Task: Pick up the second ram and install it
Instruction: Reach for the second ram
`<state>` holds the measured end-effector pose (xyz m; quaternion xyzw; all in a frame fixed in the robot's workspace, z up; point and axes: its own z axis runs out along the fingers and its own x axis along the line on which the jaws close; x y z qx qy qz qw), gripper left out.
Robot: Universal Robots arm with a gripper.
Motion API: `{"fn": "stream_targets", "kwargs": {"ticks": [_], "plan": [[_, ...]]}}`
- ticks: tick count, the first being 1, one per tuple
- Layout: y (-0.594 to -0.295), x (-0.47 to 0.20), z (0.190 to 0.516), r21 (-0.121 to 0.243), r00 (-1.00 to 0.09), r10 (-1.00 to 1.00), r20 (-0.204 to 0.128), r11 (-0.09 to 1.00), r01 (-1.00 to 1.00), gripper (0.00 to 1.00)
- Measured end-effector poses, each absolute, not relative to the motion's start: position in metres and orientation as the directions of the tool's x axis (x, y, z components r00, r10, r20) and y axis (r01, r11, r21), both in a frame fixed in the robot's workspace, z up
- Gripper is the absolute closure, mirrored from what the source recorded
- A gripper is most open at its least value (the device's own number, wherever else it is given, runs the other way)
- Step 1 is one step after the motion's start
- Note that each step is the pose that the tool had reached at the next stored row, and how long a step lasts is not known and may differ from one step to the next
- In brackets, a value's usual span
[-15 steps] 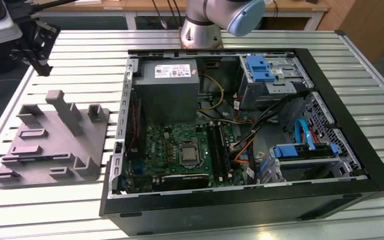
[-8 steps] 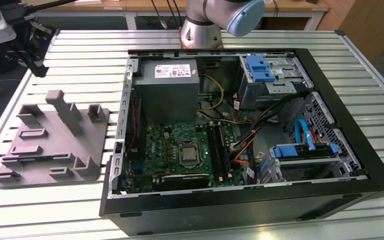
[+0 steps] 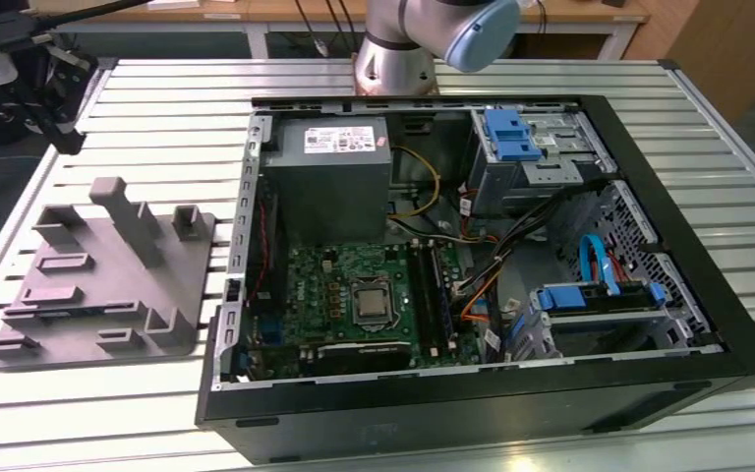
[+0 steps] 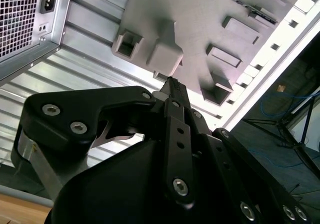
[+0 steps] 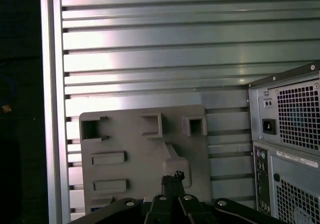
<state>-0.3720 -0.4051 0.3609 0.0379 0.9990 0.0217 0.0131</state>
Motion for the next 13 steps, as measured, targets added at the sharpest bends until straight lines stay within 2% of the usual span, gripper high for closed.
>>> {"fn": "stream_targets", "kwargs": {"ticks": [13], "plan": [[-0.407, -0.386, 0.357, 0.044, -0.997, 0.076, -0.025, 0.996, 0.075, 0.90]]}}
